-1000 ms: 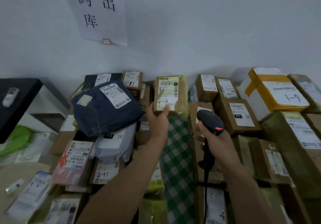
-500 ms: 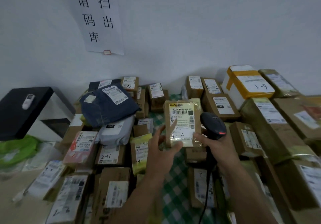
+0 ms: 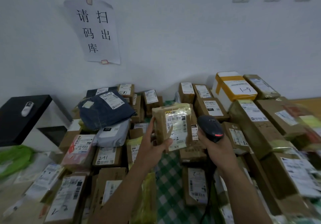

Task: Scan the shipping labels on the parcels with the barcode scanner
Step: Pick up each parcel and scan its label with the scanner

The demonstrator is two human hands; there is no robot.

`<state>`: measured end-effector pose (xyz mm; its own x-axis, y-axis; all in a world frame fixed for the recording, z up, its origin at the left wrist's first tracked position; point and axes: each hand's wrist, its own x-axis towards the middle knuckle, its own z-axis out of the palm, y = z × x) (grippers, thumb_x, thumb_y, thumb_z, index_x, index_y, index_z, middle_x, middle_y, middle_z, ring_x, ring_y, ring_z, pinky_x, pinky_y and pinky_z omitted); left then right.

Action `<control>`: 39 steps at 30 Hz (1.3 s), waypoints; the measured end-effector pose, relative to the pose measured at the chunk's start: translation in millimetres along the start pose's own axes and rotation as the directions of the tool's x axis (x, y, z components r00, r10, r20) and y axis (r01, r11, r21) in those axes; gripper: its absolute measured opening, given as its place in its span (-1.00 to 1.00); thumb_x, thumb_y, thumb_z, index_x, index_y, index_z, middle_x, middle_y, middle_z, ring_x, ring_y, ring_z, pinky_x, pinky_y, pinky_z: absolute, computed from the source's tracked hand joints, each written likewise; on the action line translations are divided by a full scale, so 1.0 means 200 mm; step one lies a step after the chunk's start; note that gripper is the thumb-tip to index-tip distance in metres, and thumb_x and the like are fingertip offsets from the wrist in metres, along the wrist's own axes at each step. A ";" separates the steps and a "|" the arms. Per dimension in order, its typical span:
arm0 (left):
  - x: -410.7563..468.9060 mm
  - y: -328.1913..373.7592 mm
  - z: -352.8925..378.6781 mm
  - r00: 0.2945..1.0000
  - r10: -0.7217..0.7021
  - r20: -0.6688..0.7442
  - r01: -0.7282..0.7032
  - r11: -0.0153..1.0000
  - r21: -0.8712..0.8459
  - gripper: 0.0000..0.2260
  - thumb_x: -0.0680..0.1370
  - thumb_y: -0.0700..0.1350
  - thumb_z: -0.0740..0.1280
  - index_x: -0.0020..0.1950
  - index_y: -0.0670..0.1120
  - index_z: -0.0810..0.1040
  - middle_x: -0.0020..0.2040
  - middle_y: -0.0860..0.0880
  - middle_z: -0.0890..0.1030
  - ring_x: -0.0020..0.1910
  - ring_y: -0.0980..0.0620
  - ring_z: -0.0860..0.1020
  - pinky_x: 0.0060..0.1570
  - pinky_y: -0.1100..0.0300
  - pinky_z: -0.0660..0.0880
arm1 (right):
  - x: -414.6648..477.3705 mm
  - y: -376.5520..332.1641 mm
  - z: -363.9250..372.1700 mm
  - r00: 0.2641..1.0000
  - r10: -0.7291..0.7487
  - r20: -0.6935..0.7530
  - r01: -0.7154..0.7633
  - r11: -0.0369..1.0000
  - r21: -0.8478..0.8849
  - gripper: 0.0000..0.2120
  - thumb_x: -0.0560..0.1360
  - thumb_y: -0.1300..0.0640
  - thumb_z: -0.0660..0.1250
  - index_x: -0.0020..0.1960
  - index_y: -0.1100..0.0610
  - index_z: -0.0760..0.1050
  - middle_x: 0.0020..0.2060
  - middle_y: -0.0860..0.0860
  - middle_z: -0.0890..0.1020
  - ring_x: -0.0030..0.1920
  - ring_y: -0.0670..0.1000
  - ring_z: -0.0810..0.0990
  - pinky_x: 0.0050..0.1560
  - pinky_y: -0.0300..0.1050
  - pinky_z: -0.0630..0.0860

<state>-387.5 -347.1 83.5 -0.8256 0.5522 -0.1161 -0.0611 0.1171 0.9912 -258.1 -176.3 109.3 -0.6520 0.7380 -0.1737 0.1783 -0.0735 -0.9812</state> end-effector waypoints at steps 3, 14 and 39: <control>0.08 -0.05 0.01 0.998 0.024 -0.056 -0.018 0.994 0.104 -0.16 0.52 -0.04 0.55 0.58 0.40 0.11 0.46 0.08 0.39 0.28 0.14 0.49 0.22 0.07 0.59 | -0.03 -0.04 -0.02 0.997 0.046 0.053 -0.045 0.998 -0.033 -0.72 0.51 0.00 0.54 0.20 -0.06 0.62 -0.04 -0.05 0.77 -0.01 -0.04 0.75 0.06 0.03 0.64; 0.34 -0.21 0.00 0.977 0.162 -0.137 -0.124 0.960 0.252 0.00 0.37 0.13 0.58 0.61 0.41 0.00 0.57 -0.01 0.32 0.53 -0.04 0.36 0.39 -0.24 0.46 | -0.11 -0.08 0.02 0.956 0.098 0.277 -0.053 0.985 -0.167 -0.82 0.58 0.06 0.47 0.16 0.03 0.62 -0.16 0.02 0.77 -0.33 -0.08 0.65 -0.30 -0.25 0.53; 0.15 -0.17 0.07 0.997 -0.071 0.035 0.068 0.995 0.079 -0.04 0.50 -0.14 0.57 0.65 0.30 0.01 0.53 -0.02 0.39 0.30 0.02 0.51 0.27 -0.12 0.58 | -0.10 -0.08 -0.08 0.978 0.107 0.180 -0.091 0.991 -0.094 -0.79 0.53 -0.03 0.51 0.15 -0.04 0.65 -0.12 -0.01 0.77 -0.27 -0.05 0.67 -0.18 -0.11 0.54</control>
<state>-402.1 -323.4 44.5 -0.7994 0.5707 -0.1879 -0.0721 0.2194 0.9730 -236.0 -179.3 129.0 -0.7511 0.5932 -0.2897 0.3053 -0.0769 -0.9491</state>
